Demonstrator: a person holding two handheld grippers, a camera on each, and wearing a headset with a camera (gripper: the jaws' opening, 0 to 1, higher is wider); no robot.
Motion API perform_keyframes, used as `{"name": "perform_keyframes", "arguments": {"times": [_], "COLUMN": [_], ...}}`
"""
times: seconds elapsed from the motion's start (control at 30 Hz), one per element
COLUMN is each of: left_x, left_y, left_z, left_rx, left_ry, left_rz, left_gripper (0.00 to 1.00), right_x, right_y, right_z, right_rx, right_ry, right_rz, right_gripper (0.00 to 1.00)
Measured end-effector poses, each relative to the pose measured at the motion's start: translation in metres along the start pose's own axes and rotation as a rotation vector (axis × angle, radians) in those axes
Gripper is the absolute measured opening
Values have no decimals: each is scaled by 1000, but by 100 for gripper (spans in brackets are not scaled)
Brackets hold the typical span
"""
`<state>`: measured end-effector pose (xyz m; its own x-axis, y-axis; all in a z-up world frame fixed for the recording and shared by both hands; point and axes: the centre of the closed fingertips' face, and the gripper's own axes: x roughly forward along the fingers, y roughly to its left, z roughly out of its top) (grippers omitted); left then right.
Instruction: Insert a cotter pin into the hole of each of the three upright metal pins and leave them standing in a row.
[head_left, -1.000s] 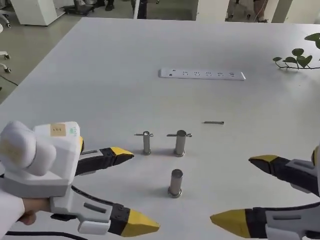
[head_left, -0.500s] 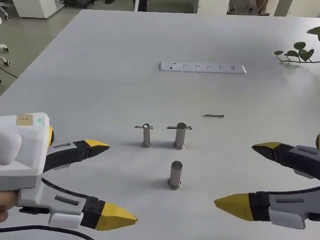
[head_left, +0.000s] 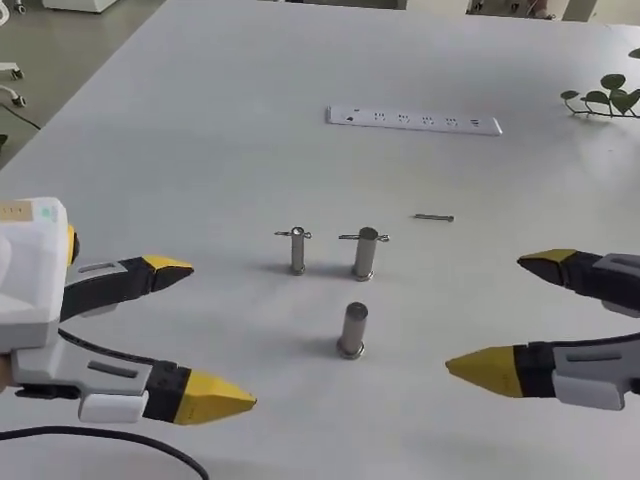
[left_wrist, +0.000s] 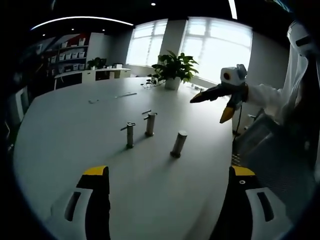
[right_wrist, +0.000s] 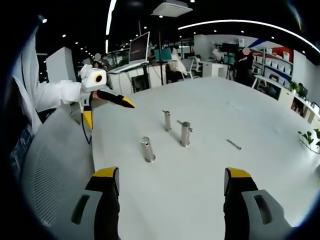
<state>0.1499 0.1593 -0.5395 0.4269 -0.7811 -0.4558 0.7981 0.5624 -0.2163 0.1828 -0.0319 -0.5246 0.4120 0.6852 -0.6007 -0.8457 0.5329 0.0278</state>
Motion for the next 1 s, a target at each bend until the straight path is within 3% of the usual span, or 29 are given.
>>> {"name": "perform_keyframes", "arguments": {"times": [0.13, 0.27, 0.43, 0.57, 0.7, 0.83, 1.0], "left_x": [-1, 0, 2, 3, 4, 4, 1], "left_y": [-3, -7, -11, -14, -14, -16, -19], "left_z": [-2, -5, -13, -12, -14, -14, -15], "left_rx": [-7, -19, -15, -52, -53, -58, -49], "left_ry": [-3, -12, 13, -14, -8, -6, 4], "left_rz": [2, -3, -7, -10, -6, -8, -6], "left_gripper": [99, 99, 99, 99, 99, 99, 99], "right_x": [0, 0, 5, 18, 32, 47, 66], "right_y": [-8, -29, -53, -73, -90, -107, -130], "right_z": [3, 10, 10, 8, 8, 6, 3], "right_rx": [-72, -130, -207, -267, -281, -297, -334], "right_ry": [53, 91, 167, 207, 241, 287, 344], "right_rz": [10, -9, -1, 18, 42, 61, 92], "right_gripper": [82, 71, 66, 60, 54, 42, 39]}}
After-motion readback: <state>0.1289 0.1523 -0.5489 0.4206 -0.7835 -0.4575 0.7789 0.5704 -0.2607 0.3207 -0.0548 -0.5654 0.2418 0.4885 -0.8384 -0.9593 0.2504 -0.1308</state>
